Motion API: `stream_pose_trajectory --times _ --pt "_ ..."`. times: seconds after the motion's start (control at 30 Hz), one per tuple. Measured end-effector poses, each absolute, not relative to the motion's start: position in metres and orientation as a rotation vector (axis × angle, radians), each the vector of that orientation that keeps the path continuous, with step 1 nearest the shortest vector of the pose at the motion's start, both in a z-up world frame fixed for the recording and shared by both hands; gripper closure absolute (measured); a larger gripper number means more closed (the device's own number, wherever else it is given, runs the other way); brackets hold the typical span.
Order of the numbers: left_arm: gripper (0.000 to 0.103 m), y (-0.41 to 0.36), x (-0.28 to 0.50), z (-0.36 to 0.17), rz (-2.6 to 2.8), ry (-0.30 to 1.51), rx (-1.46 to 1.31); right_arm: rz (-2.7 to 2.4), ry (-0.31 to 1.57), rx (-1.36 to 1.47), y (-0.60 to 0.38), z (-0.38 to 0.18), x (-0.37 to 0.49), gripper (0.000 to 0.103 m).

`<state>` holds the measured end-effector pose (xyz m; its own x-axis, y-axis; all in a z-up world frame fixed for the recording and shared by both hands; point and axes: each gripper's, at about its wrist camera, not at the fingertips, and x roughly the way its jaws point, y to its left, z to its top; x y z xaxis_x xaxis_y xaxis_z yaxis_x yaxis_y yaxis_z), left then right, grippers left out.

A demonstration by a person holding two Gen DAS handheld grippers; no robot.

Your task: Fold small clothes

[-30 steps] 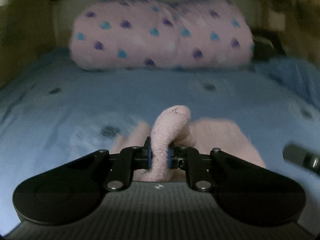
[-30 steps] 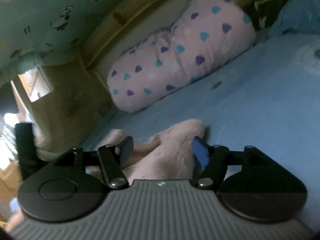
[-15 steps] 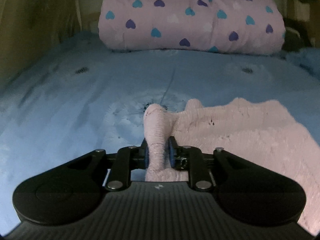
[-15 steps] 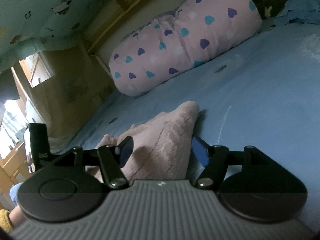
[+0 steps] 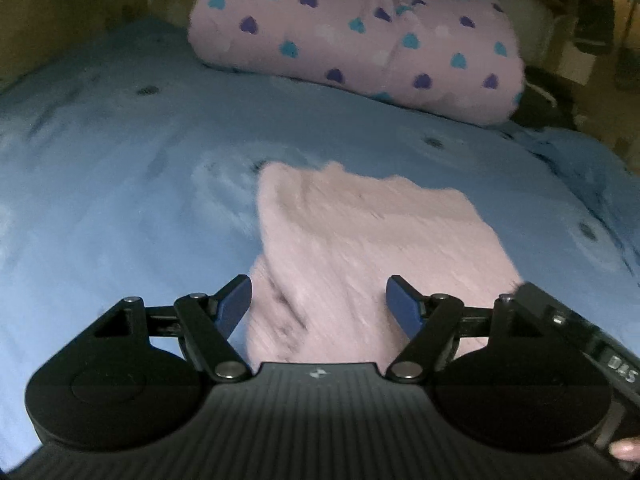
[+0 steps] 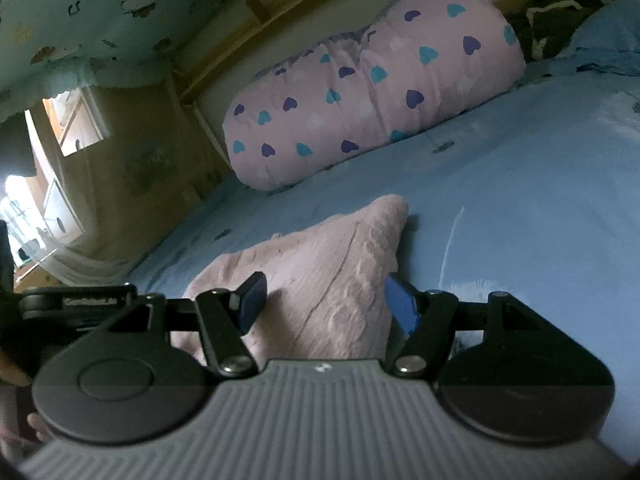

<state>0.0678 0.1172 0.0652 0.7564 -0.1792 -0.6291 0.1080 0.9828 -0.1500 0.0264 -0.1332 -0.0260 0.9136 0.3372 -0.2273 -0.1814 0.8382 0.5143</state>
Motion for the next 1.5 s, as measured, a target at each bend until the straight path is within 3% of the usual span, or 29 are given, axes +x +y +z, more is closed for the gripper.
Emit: stream_pose_trajectory --times 0.03,0.07,0.1,0.13,0.17,0.23,0.43,0.53,0.57,0.6,0.67,0.9,1.0,1.3,1.5 --pt "0.030 0.115 0.064 0.063 -0.166 0.701 -0.099 0.278 0.324 0.511 -0.132 -0.026 0.024 0.034" --pt "0.055 0.112 0.062 0.061 -0.167 0.710 -0.079 0.279 0.331 0.513 -0.130 -0.026 0.021 0.035" --pt "0.069 0.109 0.059 0.058 -0.163 0.718 -0.050 0.281 0.336 0.513 -0.129 -0.026 0.019 0.035" --pt "0.073 0.108 0.057 0.057 -0.161 0.713 -0.030 0.283 0.342 0.510 -0.127 -0.025 0.017 0.035" --pt "0.083 0.108 0.053 0.058 -0.158 0.704 -0.016 0.285 0.348 0.505 -0.125 -0.025 0.014 0.035" --pt "0.084 0.113 0.050 0.063 -0.149 0.698 -0.010 0.285 0.362 0.504 -0.122 -0.022 0.010 0.035" --pt "0.083 0.133 0.054 0.053 -0.154 0.737 -0.037 0.290 0.404 0.484 -0.114 -0.019 0.010 0.035" --pt "0.056 0.136 0.056 0.052 -0.125 0.725 -0.073 0.260 0.483 0.442 -0.111 -0.025 0.018 0.031" --pt "0.041 0.137 0.057 0.051 -0.103 0.723 -0.079 0.261 0.502 0.437 -0.112 -0.027 0.018 0.030" --pt "0.034 0.138 0.058 0.050 -0.087 0.723 -0.086 0.267 0.517 0.446 -0.113 -0.029 0.019 0.030" --pt "0.030 0.142 0.060 0.047 -0.085 0.731 -0.128 0.277 0.529 0.465 -0.117 -0.028 0.017 0.030" --pt "0.027 0.159 0.071 0.037 -0.136 0.811 -0.335 0.240 0.472 0.542 -0.131 -0.016 0.022 0.026" --pt "0.018 0.162 0.073 0.031 -0.147 0.816 -0.357 0.224 0.488 0.576 -0.137 -0.019 0.037 0.025" --pt "0.018 0.171 0.081 0.016 -0.231 0.846 -0.498 0.315 0.617 0.695 -0.130 -0.051 0.071 0.025" --pt "0.034 0.161 0.082 0.009 -0.314 0.862 -0.555 0.340 0.639 0.731 -0.136 -0.043 0.070 0.045"
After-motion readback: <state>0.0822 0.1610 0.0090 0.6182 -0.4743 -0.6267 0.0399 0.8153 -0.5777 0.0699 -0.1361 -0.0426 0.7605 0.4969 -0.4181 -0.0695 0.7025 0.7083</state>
